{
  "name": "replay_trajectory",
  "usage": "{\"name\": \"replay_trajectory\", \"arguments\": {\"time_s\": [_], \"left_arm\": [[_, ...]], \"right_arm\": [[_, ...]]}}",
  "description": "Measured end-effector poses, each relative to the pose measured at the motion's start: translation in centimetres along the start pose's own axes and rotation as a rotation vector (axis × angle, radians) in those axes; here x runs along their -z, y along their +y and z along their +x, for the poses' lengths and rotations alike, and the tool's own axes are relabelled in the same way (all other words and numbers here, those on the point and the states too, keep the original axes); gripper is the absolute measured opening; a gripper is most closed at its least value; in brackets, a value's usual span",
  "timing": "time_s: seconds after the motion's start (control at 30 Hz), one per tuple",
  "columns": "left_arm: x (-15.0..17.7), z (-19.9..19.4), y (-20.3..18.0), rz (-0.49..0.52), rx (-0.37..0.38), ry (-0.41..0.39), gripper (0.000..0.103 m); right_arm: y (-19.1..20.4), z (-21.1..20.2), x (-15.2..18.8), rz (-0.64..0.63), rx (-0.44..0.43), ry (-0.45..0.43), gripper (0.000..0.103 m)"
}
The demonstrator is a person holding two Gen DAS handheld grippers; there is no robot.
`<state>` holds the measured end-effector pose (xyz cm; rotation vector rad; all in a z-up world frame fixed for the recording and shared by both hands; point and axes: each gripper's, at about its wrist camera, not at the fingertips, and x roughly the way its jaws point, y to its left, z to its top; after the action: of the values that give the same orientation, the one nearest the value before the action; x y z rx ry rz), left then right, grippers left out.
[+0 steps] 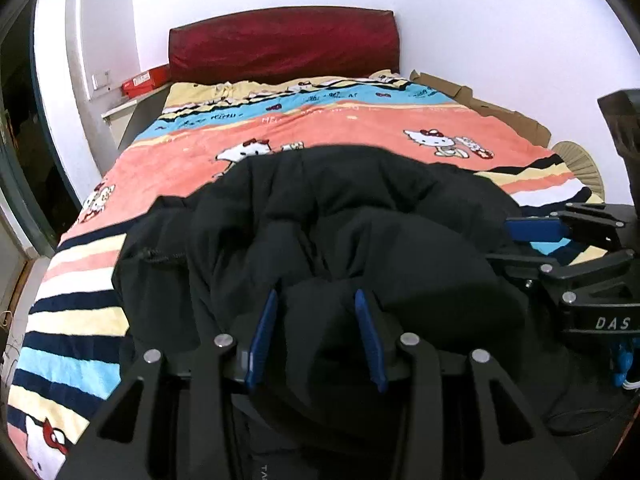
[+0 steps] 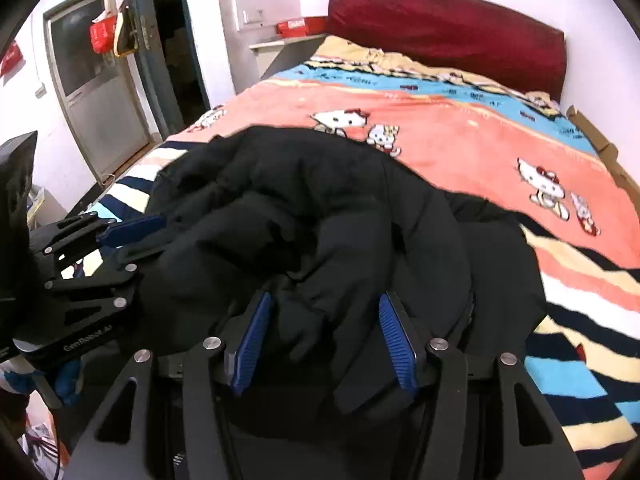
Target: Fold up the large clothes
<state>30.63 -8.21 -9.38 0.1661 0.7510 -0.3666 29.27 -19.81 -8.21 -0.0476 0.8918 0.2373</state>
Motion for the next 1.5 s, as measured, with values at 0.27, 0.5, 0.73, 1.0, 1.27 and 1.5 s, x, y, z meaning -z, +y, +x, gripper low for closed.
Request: {"name": "replay_trajectory", "arguments": {"time_s": [0.27,0.5,0.73,1.0,1.27,1.5], "left_arm": [[1.4,2.2,0.0,-0.016,0.010,0.032,0.040],[2.0,3.3,0.0,-0.018,0.005,0.054,0.042],[1.2,1.1,0.1,-0.037,0.003,0.040,0.042],[1.9,-1.5,-0.7,-0.015,0.008,0.028,0.042],[2.9,0.4,-0.4,-0.036,0.008,0.071,0.042],[3.5,1.5,-0.5,-0.039,0.003,0.084,0.043]], "right_arm": [[-1.0,2.8,1.2,0.015,-0.020,0.043,0.060],[-1.1,4.2,2.1,0.008,-0.007,0.065,0.062],[-0.6,2.3,1.4,0.013,0.003,0.056,0.062],[1.7,-1.2,1.9,-0.048,0.006,-0.003,0.062],[1.1,0.8,3.1,-0.027,0.011,0.047,0.062],[1.0,1.8,3.4,-0.034,0.018,0.060,0.062]]}}
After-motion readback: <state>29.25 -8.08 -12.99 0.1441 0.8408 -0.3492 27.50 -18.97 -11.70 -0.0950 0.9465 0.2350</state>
